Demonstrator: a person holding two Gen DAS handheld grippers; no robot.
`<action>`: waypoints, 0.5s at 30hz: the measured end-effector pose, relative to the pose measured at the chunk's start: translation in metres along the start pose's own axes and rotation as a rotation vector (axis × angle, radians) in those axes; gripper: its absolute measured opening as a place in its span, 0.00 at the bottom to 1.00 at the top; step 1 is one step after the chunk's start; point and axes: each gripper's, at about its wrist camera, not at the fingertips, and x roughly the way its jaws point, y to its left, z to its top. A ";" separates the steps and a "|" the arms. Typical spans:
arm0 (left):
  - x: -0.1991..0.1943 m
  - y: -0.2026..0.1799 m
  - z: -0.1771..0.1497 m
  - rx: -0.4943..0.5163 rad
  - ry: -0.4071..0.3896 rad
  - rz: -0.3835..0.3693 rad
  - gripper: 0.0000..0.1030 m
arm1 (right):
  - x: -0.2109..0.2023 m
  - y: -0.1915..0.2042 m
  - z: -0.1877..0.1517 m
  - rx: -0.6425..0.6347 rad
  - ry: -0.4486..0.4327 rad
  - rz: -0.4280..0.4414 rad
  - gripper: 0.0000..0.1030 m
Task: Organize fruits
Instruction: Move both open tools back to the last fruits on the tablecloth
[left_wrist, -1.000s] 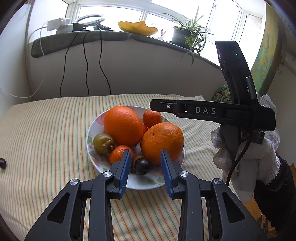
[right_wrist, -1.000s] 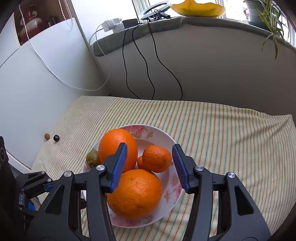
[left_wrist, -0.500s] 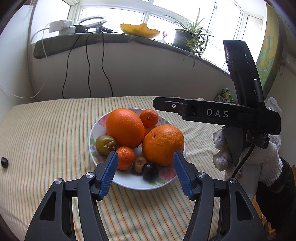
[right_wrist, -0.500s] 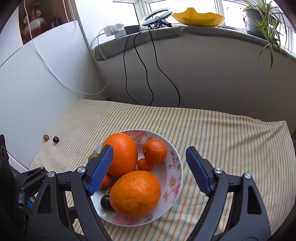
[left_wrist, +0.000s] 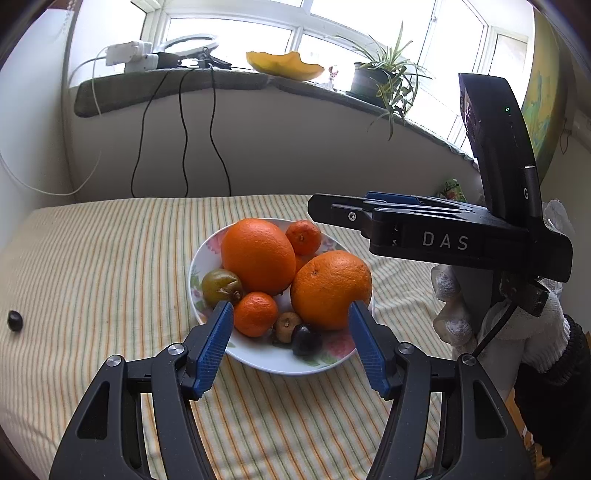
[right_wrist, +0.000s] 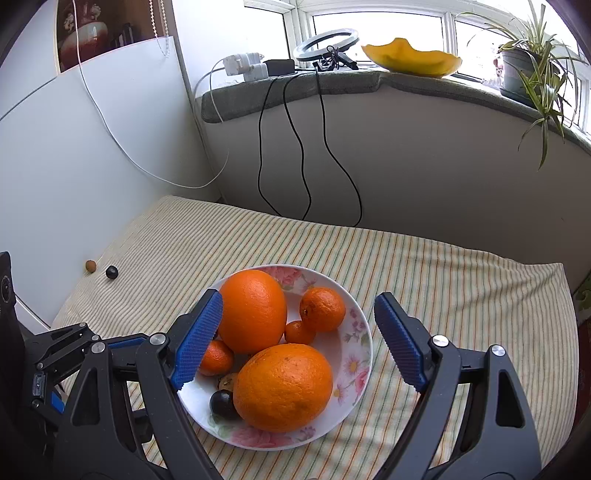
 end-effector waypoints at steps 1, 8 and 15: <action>-0.001 0.000 0.000 -0.001 -0.002 0.000 0.62 | 0.000 0.001 0.000 -0.004 -0.001 -0.001 0.84; -0.006 0.002 -0.002 -0.002 -0.013 0.002 0.62 | -0.004 0.007 0.001 -0.004 -0.014 0.009 0.84; -0.014 0.007 -0.003 -0.015 -0.028 0.011 0.62 | -0.008 0.012 0.004 -0.002 -0.030 0.010 0.84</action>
